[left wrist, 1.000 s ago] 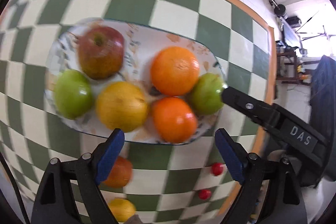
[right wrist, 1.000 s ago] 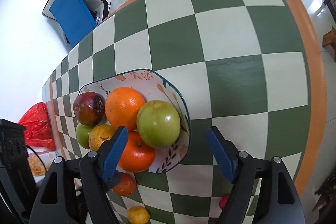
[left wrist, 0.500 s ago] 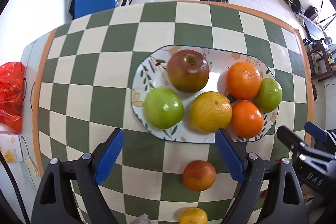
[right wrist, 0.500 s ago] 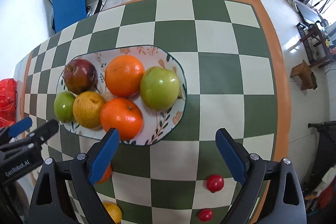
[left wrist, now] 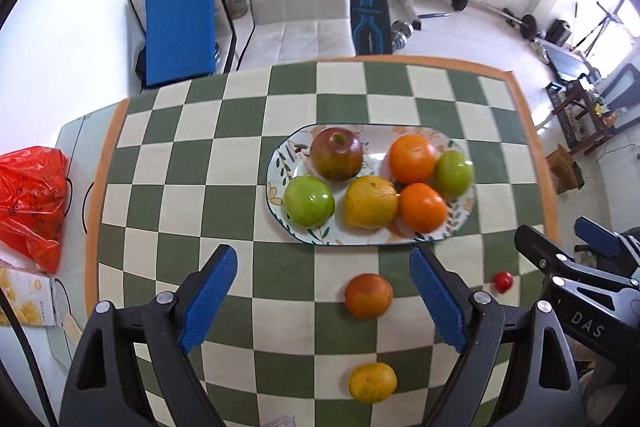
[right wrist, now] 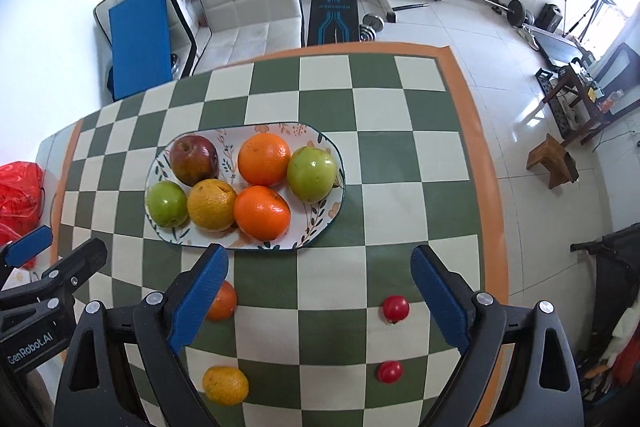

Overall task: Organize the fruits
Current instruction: 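Lift both tools back from the plate toward the remaining fruits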

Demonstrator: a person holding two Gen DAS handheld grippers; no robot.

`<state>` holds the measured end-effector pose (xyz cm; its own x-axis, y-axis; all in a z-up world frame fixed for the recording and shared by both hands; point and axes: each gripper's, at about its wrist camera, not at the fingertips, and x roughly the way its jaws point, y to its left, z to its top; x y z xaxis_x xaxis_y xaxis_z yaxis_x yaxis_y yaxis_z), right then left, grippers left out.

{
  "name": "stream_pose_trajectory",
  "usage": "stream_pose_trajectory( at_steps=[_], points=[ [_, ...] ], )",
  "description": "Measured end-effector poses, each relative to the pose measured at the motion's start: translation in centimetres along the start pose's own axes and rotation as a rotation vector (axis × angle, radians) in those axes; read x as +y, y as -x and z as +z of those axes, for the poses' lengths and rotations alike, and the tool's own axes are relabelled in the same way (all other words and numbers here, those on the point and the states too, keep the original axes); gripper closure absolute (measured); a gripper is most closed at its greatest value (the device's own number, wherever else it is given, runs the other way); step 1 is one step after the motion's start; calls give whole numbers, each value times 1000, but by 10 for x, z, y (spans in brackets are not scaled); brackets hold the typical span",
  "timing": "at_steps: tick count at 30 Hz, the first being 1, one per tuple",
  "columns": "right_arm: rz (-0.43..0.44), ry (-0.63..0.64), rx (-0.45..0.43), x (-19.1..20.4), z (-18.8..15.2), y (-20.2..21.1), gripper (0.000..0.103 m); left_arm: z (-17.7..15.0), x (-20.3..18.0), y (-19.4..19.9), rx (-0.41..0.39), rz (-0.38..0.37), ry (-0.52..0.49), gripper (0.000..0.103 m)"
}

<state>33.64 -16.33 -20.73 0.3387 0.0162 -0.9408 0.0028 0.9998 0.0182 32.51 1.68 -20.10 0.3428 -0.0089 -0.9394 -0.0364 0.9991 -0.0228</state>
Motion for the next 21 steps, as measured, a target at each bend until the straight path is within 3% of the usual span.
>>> stream_pose_trajectory(
  at_steps=[21],
  points=[
    [32,3,-183,1,-53,157,8,-38,-8,113,-121,-46,-43,15]
  ],
)
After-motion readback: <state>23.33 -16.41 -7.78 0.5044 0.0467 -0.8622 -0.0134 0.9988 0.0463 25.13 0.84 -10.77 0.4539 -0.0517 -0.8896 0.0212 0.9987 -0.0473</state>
